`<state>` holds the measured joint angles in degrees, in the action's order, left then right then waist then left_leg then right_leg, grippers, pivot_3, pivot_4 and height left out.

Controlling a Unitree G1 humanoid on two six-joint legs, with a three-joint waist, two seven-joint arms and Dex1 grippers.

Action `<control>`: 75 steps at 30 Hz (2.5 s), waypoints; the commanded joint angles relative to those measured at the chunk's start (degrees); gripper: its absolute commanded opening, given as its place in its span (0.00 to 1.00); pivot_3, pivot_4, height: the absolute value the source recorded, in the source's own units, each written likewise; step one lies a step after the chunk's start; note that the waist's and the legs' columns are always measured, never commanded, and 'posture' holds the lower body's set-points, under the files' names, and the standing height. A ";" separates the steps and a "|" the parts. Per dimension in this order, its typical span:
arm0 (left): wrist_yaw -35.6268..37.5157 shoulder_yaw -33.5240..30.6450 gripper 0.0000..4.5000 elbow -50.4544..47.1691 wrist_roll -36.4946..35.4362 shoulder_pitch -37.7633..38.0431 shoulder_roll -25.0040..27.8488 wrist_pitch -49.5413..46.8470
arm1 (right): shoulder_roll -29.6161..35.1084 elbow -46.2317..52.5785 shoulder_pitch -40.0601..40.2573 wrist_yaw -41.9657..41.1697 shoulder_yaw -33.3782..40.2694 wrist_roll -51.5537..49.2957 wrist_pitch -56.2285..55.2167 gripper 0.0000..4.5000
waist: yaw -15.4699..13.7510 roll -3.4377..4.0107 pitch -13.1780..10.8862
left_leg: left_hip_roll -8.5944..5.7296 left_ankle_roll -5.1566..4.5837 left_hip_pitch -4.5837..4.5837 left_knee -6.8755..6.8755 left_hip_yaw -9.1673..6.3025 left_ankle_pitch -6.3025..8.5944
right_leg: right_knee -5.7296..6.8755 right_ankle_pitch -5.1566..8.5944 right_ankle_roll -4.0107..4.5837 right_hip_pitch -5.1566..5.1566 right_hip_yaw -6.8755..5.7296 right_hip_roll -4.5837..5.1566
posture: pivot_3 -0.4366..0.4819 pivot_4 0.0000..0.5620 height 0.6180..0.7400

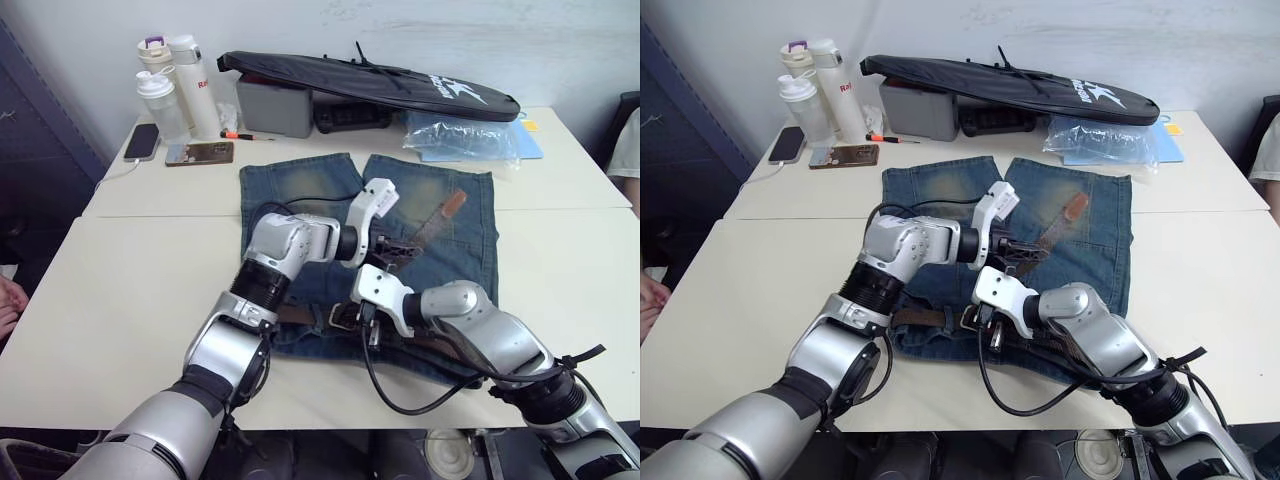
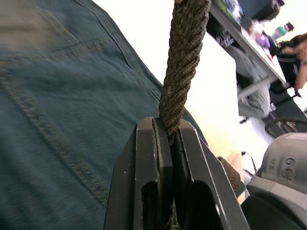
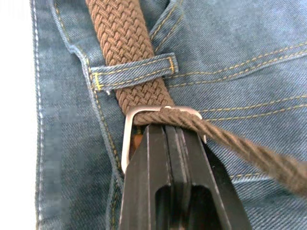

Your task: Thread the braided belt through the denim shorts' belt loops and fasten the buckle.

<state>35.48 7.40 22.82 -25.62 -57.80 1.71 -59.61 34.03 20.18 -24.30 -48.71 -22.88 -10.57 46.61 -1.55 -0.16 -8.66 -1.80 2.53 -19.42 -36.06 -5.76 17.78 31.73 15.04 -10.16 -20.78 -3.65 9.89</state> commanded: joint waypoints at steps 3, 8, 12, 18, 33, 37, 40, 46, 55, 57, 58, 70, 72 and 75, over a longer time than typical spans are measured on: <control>-1.59 -2.85 0.00 -12.34 -2.99 4.84 2.52 -5.40 | -0.01 5.36 4.55 3.97 14.07 -7.92 15.73 0.02 | -0.31 0.12 -0.02 | -0.02 0.01 -0.35 -0.01 -0.04 0.01 | 0.06 -0.08 0.12 -0.34 0.01 0.00 | 0.48 0.27 1.00; -2.97 -3.12 0.00 -16.97 -3.76 7.83 2.59 -8.32 | 1.68 11.43 5.67 5.22 20.78 -13.63 23.49 0.02 | -0.60 0.34 -0.17 | -0.05 0.00 -0.92 0.07 -0.07 0.01 | 0.08 -0.21 0.10 -0.88 -0.03 -0.01 | 0.48 0.27 1.00; -2.78 -1.43 0.00 -17.40 -2.86 7.81 2.45 -8.02 | 3.93 11.82 5.61 5.46 24.84 -16.12 25.05 0.02 | -0.67 0.35 -0.22 | -0.05 -0.10 -0.95 0.11 -0.02 0.08 | -0.06 -0.21 0.09 -0.89 -0.03 -0.02 | 0.48 0.27 1.00; -0.32 4.60 0.00 -17.67 -0.29 7.67 4.96 -4.72 | 6.81 13.23 2.57 4.73 33.70 -22.17 28.52 0.02 | -0.31 0.52 -0.43 | -0.03 -0.19 -0.94 0.05 0.04 0.12 | -0.10 -0.21 0.09 -0.89 -0.02 -0.02 | 0.48 0.27 1.00; 5.54 16.71 0.00 -19.59 10.80 5.61 13.88 9.67 | 26.22 12.09 0.64 -2.14 27.83 -11.02 -1.29 0.32 | 0.03 0.57 -0.74 | 0.00 -0.20 -0.93 0.03 0.14 0.15 | -0.07 -0.20 0.02 -0.87 0.04 -0.06 | 0.48 0.27 1.00; 6.51 18.48 0.00 -19.63 13.45 3.80 13.96 11.96 | 28.33 11.97 -6.62 -3.21 25.18 -11.20 -0.06 0.73 | 0.07 0.64 -0.78 | 0.00 -0.20 -0.93 0.05 0.14 0.15 | -0.08 -0.21 0.01 -0.87 0.05 -0.06 | 0.48 0.27 1.00; 7.26 19.59 0.00 -19.75 14.89 2.65 13.70 12.85 | 30.37 9.90 -9.30 -5.09 19.98 -6.39 -4.67 0.81 | 0.09 0.64 -0.79 | 0.01 -0.20 -0.93 0.09 0.14 0.15 | -0.10 -0.21 0.01 -0.87 0.04 -0.07 | 0.48 0.27 1.00; 8.05 19.45 0.00 -19.95 16.16 1.99 13.28 13.27 | 30.12 6.93 -9.72 -6.81 15.67 -3.44 -7.10 0.81 | 0.04 0.62 -0.81 | 0.01 -0.20 -0.95 0.08 0.14 0.15 | -0.12 -0.21 0.00 -0.87 0.04 -0.07 | 0.48 0.27 1.00; 7.91 18.35 0.09 -19.75 17.46 1.80 12.74 12.76 | 29.08 6.19 -7.18 -6.42 17.17 -2.79 -7.93 0.08 | 0.06 0.61 -0.81 | 0.02 -0.20 -0.93 0.02 0.14 0.15 | -0.04 -0.21 0.01 -0.87 0.05 -0.07 | 0.48 0.27 1.00; 8.45 17.71 0.27 -19.66 16.94 1.43 12.57 12.31 | 28.89 6.30 -6.64 -6.31 17.46 -2.69 -8.11 0.00 | 0.06 0.63 -0.80 | 0.02 -0.20 -0.93 0.01 0.14 0.15 | -0.02 -0.21 0.01 -0.87 0.05 -0.07 | 0.48 0.27 1.00; 8.68 17.63 0.38 -19.63 17.06 1.18 12.59 12.80 | 28.70 6.35 -6.41 -6.26 17.67 -2.80 -8.10 0.00 | 0.05 0.62 -0.81 | 0.01 -0.20 -0.93 0.00 0.14 0.15 | -0.02 -0.22 0.01 -0.87 0.06 -0.07 | 0.48 0.27 1.00; 13.50 18.99 0.80 -15.68 21.62 0.44 13.12 32.50 | 28.31 6.79 -3.49 -6.71 19.39 -3.29 -8.56 0.00 | 0.06 0.67 -0.78 | 0.01 -0.19 -0.92 -0.05 0.16 0.14 | 0.01 -0.23 0.02 -0.85 0.06 -0.07 | 0.48 0.27 1.00; 14.90 19.54 0.80 -14.07 22.68 1.06 13.14 37.10 | 27.94 7.09 -3.37 -6.63 20.11 -4.12 -7.95 0.00 | 0.04 0.67 -0.78 | 0.02 -0.19 -0.91 -0.06 0.16 0.14 | 0.04 -0.23 0.03 -0.85 0.06 -0.07 | 0.48 0.27 1.00; 15.54 20.62 0.80 -11.09 25.73 1.12 13.43 45.12 | 27.35 8.13 -3.27 -7.01 22.12 -6.66 -6.29 0.00 | 0.01 0.68 -0.77 | 0.01 -0.19 -0.91 -0.08 0.16 0.14 | 0.04 -0.24 0.03 -0.83 0.07 -0.07 | 0.48 0.27 1.00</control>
<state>50.65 28.22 11.76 -1.30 -56.27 15.07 -18.47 61.30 26.01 -27.56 -55.44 -3.78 -15.51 39.99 -1.53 0.52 -9.44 -1.78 2.34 -20.33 -36.15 -5.60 17.91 31.77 14.80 -10.13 -21.61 -3.59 9.82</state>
